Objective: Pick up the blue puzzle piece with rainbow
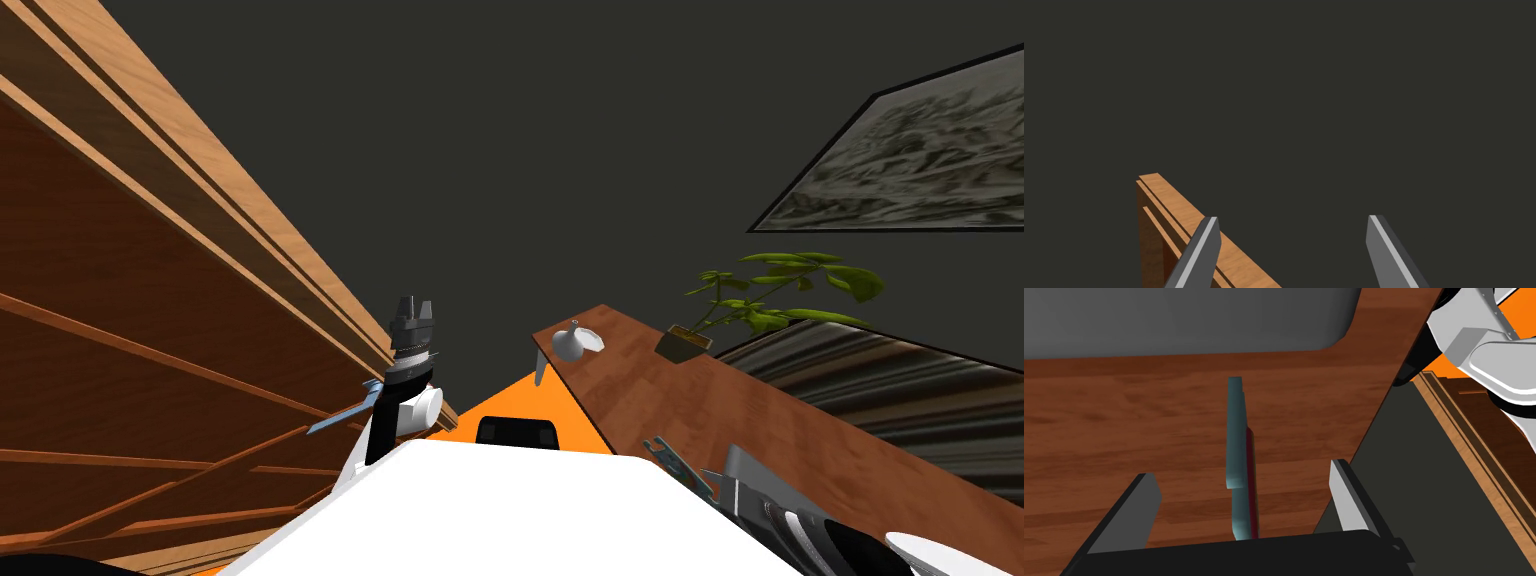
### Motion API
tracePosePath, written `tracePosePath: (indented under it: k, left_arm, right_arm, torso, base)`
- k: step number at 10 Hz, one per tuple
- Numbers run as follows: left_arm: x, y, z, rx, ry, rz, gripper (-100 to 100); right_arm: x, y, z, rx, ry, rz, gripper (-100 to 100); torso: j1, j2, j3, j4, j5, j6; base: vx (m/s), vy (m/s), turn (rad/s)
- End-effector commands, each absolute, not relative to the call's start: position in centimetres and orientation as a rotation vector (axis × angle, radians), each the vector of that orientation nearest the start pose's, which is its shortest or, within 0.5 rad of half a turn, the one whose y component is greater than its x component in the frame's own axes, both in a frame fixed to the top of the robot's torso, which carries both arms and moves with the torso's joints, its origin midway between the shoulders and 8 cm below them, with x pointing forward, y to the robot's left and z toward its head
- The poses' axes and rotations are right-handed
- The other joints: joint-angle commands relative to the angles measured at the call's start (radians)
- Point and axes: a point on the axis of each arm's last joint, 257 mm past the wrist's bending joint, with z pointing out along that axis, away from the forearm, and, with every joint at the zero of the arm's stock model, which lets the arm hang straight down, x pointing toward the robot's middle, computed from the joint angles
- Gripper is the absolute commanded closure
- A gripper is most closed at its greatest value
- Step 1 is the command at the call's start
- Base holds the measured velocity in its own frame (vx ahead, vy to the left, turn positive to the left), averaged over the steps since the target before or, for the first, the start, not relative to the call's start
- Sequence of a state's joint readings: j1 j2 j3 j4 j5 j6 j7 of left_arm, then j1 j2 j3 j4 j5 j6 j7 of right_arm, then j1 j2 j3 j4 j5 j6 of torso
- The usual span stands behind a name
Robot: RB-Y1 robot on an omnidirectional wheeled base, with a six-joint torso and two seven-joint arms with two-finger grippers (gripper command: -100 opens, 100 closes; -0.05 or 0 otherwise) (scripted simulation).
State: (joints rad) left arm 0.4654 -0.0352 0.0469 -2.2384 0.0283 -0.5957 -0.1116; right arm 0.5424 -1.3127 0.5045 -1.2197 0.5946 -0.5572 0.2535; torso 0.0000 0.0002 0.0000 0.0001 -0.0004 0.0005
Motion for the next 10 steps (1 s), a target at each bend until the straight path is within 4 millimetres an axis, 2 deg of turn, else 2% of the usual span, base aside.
tracePosePath:
  k: [1,2,3,4,8,9,10]
  left_arm:
    - [33.3,29.7,3.5,-0.589,0.529,-1.195,0]
    - [33.3,29.7,3.5,-0.589,0.529,-1.195,0]
    - [33.3,29.7,3.5,-0.589,0.529,-1.195,0]
    - [33.3,29.7,3.5,-0.589,0.529,-1.195,0]
    - [33.3,29.7,3.5,-0.589,0.529,-1.195,0]
    - [33.3,29.7,3.5,-0.589,0.529,-1.195,0]
    - [33.3,29.7,3.5,-0.589,0.529,-1.195,0]
  right_arm:
    - [10.4,-53.7,-45.6,-0.672,2.685,0.164,-100]
    - [10.1,-53.4,-46.3,-0.661,2.687,0.162,-100]
    - [10.4,-53.6,-45.8,-0.668,2.686,0.165,-100]
    - [10.3,-53.6,-45.9,-0.667,2.686,0.164,100]
    - [10.3,-53.5,-45.9,-0.667,2.686,0.166,100]
    - [10.3,-53.5,-45.9,-0.667,2.686,0.166,0]
    - [10.8,-54.0,-44.9,-0.683,2.683,0.166,100]
  torso:
    - [0.0,0.0,0.0,0.0,0.0,0.0]
    - [-0.001,0.0,0.0,0.0,0.0,0.0]
    - [-0.001,0.0,0.0,0.0,0.0,0.0]
    - [0.0,0.0,0.0,0.0,0.0,0.0]
    - [-0.002,0.0,0.0,0.0,-0.001,0.0]
    - [-0.002,0.0,0.0,0.0,-0.001,0.0]
    - [-0.002,0.0,0.0,0.0,-0.001,0.0]
  base:
    - [0.014,-0.018,0.085]
    - [0.019,-0.02,0.07]
    - [0.01,-0.009,0.014]
    - [0.0,0.0,0.0]
    - [0.0,0.0,0.0]
    - [0.0,0.0,0.0]
    - [-0.012,0.012,-0.112]
